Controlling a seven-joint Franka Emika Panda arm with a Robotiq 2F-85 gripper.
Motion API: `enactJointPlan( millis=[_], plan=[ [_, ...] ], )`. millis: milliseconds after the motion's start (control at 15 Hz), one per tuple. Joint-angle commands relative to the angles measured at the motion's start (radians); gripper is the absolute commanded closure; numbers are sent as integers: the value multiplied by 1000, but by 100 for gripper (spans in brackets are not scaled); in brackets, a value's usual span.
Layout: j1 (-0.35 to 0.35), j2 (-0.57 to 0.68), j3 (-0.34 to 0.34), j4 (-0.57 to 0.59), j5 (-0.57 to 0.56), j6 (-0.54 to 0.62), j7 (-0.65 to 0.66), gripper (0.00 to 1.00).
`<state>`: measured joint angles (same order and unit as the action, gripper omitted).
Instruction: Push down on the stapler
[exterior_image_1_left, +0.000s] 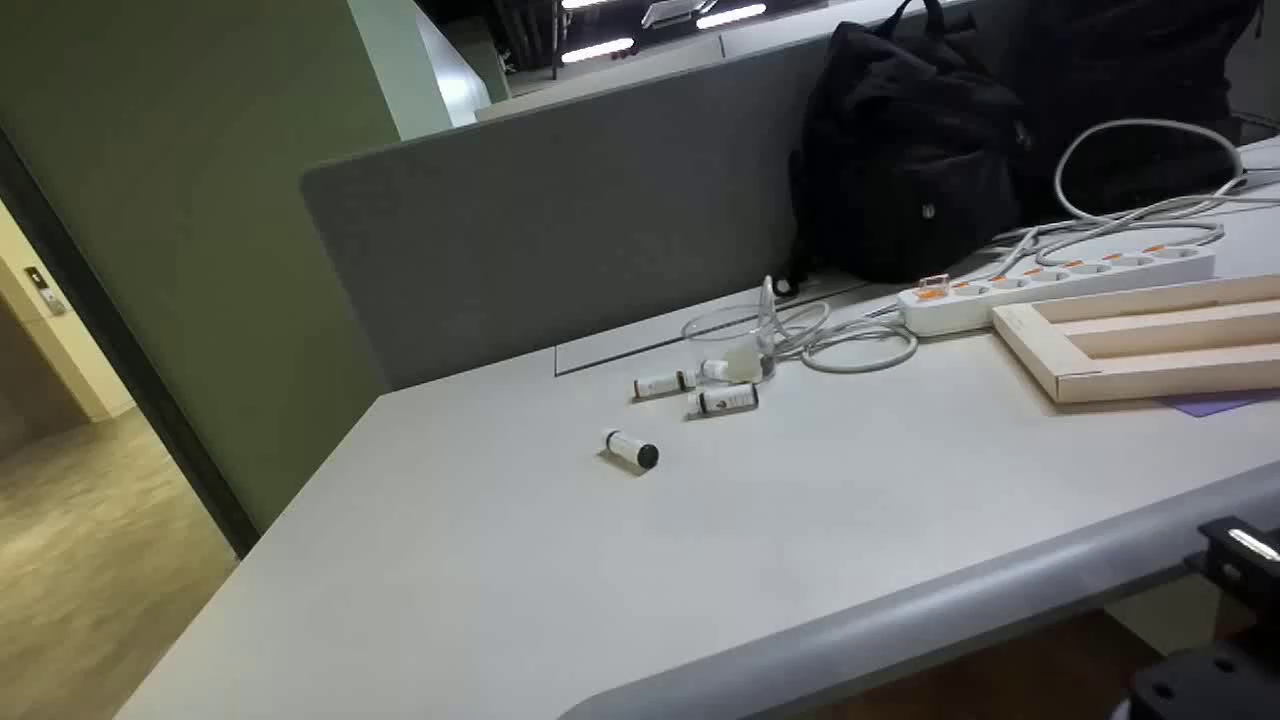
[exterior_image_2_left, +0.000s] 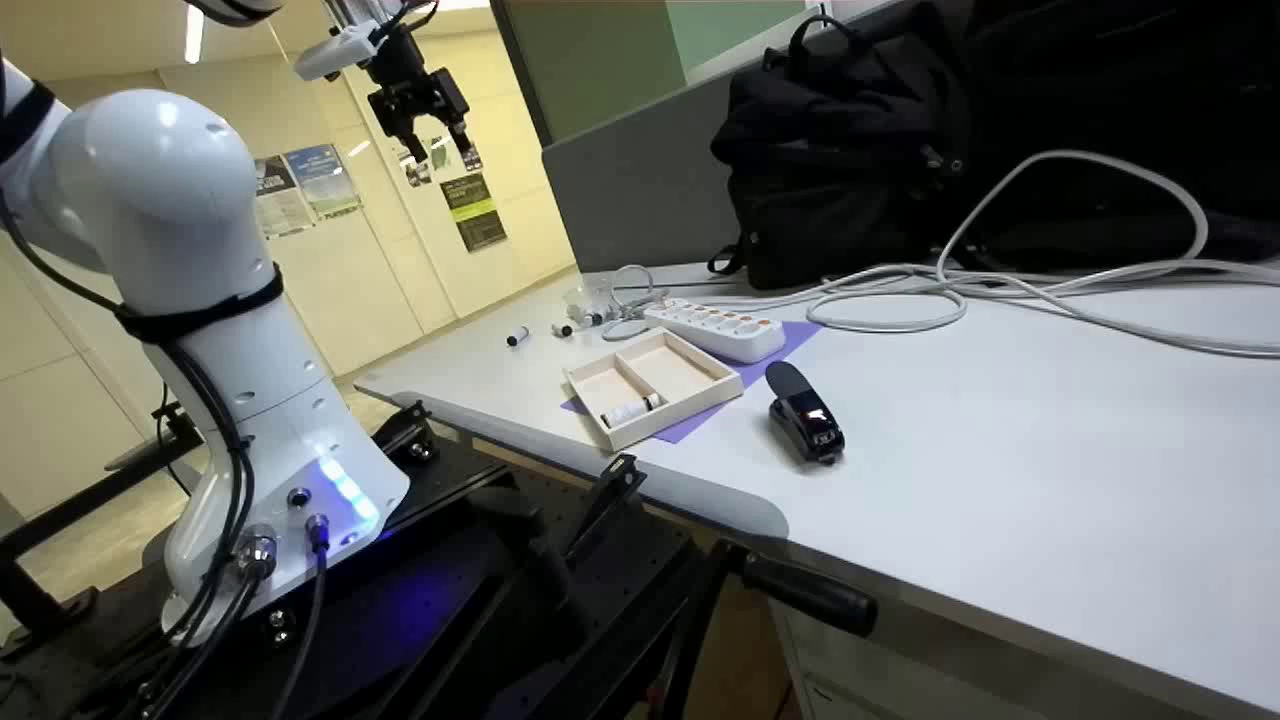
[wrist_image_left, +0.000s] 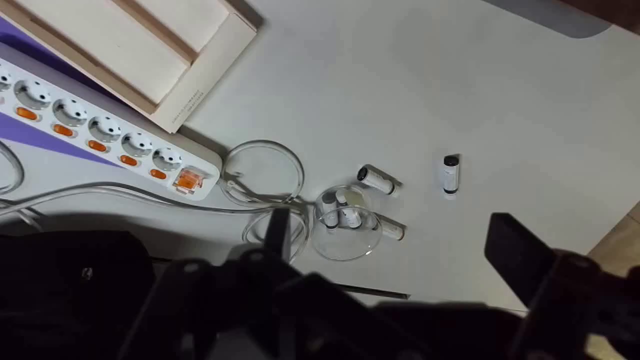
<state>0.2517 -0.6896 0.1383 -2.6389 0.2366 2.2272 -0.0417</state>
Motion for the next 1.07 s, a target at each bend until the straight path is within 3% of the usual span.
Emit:
enactJointPlan(
  millis=[0,467,733,1000],
  plan=[
    [3,1,-3,2,-4,-3,3,0],
    [3,1,-3,2,-4,-3,3,0],
    [26,-97,-169,-113,-41,-84,-346,0],
    [-133,-150,-317,-179,-229,-225,-545,0]
  ],
)
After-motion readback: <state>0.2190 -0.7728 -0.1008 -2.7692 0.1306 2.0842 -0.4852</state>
